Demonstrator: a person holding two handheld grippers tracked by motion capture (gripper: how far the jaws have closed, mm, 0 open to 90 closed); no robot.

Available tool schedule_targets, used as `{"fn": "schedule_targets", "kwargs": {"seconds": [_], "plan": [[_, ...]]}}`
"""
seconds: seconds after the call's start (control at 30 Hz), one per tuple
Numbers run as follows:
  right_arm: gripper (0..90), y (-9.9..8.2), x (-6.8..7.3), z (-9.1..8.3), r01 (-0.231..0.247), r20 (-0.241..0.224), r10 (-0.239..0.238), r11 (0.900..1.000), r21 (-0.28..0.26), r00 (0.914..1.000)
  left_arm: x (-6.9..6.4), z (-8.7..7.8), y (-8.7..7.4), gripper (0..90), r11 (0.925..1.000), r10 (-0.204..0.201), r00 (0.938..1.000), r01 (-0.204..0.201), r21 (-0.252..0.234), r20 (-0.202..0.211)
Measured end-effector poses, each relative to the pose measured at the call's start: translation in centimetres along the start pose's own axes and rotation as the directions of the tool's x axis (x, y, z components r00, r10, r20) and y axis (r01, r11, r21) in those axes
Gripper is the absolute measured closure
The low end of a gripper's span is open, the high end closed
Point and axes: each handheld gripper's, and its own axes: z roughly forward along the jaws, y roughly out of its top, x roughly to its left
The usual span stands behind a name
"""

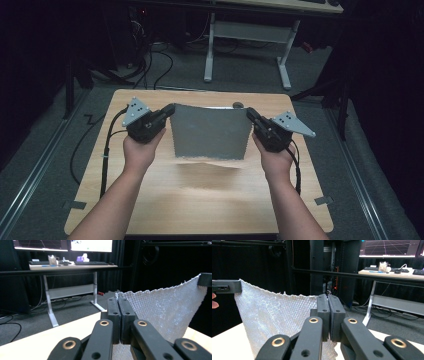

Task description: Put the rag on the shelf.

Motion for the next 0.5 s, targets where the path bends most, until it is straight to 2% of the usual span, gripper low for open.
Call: {"fn": "schedule_targets", "kwargs": {"seconds": [0.33, 0.5], "plan": [[89.3, 0.9, -1.2, 2.4, -0.016, 0.019, 0.016, 0.9999, 0.0, 0.9997, 1.6, 2.6, 0.9, 89.5, 0.9997, 0.021, 0.9996, -0.021, -0.011, -0.018], [89.4, 1.1, -2.0, 3.6, -0.013, 0.029, 0.013, 0.9999, 0.007, 0.9995, 2.1, 3.7, 1.1, 89.5, 0.9996, 0.027, 0.999, -0.027, 0.001, -0.034]]}}
